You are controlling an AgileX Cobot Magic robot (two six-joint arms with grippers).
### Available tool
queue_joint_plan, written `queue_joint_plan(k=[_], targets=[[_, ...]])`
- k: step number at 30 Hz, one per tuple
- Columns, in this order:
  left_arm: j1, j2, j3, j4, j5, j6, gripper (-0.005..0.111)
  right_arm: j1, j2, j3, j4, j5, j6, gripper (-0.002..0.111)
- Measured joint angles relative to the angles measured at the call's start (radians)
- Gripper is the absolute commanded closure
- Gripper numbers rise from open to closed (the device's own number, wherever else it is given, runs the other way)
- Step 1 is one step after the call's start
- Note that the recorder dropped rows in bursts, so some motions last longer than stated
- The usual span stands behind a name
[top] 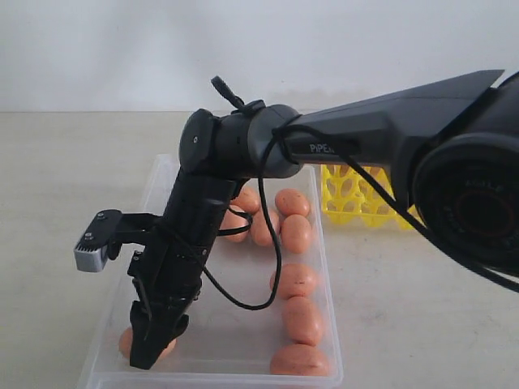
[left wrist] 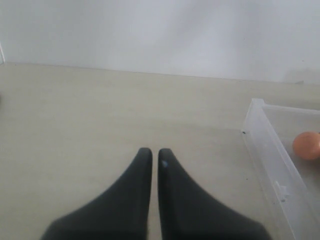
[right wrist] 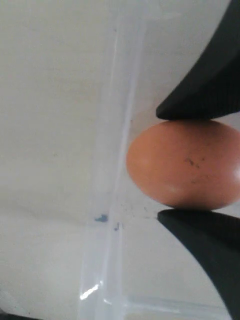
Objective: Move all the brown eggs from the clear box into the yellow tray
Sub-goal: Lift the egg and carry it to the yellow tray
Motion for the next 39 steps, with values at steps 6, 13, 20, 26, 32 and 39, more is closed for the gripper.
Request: queue_joint_plan(k=[6,13,20,26,32,39], targets=[[0.0,0.0,0.0,0.0,0.0,0.0,0.103,0.0,0.0,0.0,0.005,-0.039,0.039,0.108],[0.0,0.0,0.0,0.0,0.0,0.0,0.103,0.001,-0.006,0.0,-0.018,-0.054,0.129,0.109],[0.0,0.0,0.0,0.0,0.0,0.0,0.103,-0.04,-0.102,0.0,-0.159,-0.128,0.387,0.109],[0.0,0.0,0.0,0.0,0.0,0.0,0.103,-0.144,-0.283,0.06,-0.166,-0.267,0.543,0.109],[0.0,0.0,0.0,0.0,0.0,0.0,0.103,-0.225,-0.53,0.399,-0.171,-0.737,0.715,0.109],[0.0,0.0,0.0,0.0,0.0,0.0,0.103,-0.325,-0.736,0.863,-0.134,-1.392,0.924,0.109]])
